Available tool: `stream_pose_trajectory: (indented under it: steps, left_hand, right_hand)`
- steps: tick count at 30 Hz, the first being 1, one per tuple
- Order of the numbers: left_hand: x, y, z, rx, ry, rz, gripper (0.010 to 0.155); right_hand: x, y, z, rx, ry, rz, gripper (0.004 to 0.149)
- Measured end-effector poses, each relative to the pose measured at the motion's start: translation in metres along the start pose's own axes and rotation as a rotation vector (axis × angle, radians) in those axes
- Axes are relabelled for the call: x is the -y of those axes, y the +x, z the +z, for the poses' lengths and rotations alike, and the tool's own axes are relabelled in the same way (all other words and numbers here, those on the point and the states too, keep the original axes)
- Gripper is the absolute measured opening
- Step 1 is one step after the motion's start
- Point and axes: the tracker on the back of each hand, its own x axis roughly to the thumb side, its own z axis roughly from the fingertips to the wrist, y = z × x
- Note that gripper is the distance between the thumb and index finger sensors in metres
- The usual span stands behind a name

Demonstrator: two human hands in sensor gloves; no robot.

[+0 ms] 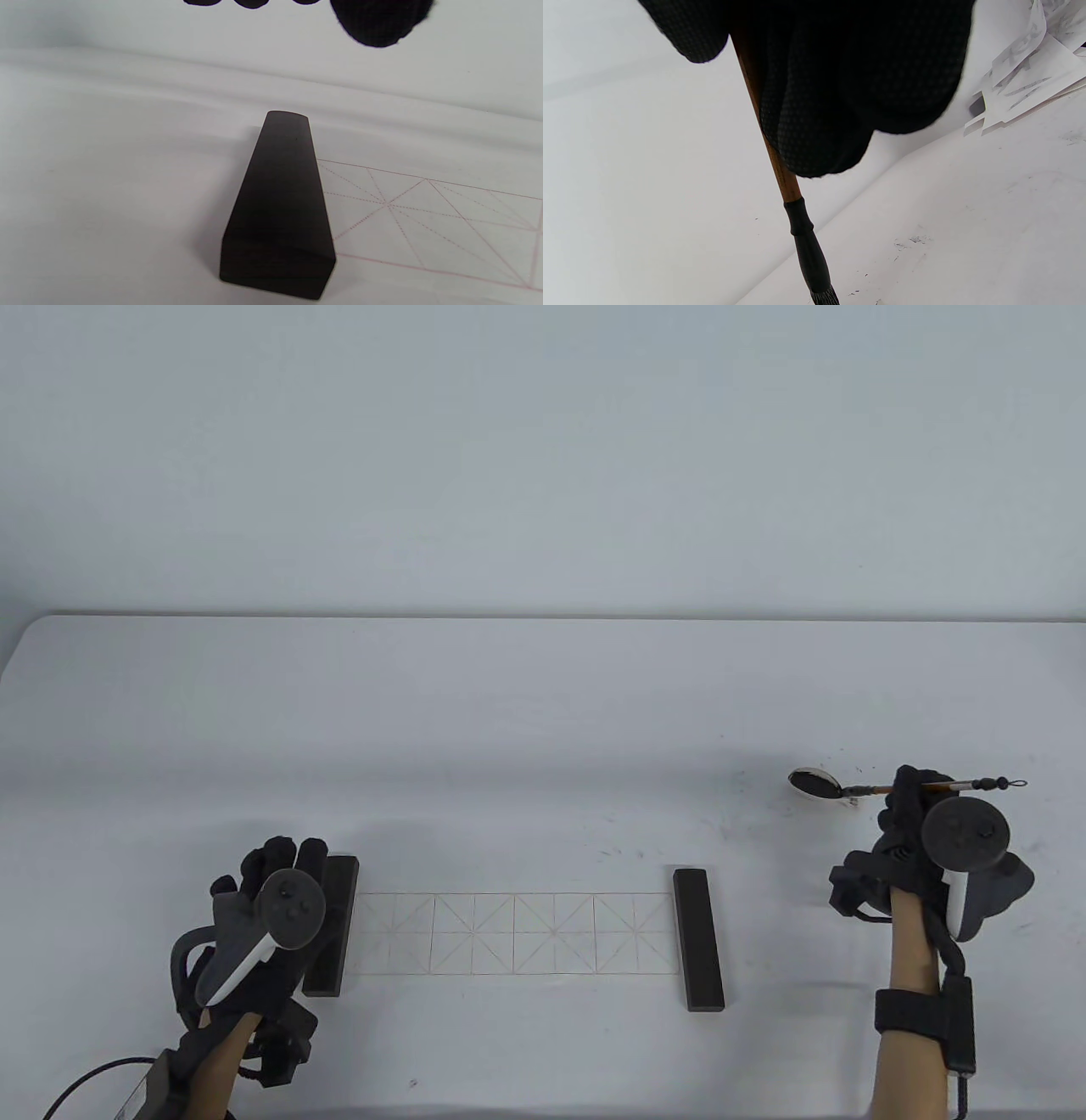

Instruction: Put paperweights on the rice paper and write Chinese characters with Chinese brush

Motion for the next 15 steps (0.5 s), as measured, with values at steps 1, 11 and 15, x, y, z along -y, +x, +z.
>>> stream_pose_trajectory:
  steps: [1, 11, 15]
  left_hand:
    - [0.000, 0.000, 0.000, -0.001, 0.000, 0.001, 0.082]
    - [-0.001, -0.001, 0.000, -0.001, 0.006, 0.005, 0.082]
    - [-0.001, -0.001, 0.000, -0.001, 0.007, 0.005, 0.082]
  right_hand:
    - [0.000, 0.000, 0.000, -0.001, 0.000, 0.003, 0.049]
    - [0.029, 0.016, 0.009, 0.079, -0.074, 0.035, 0.047]
    - [0.046, 0.038, 0.028, 0.199, -0.092, -0.022, 0.045]
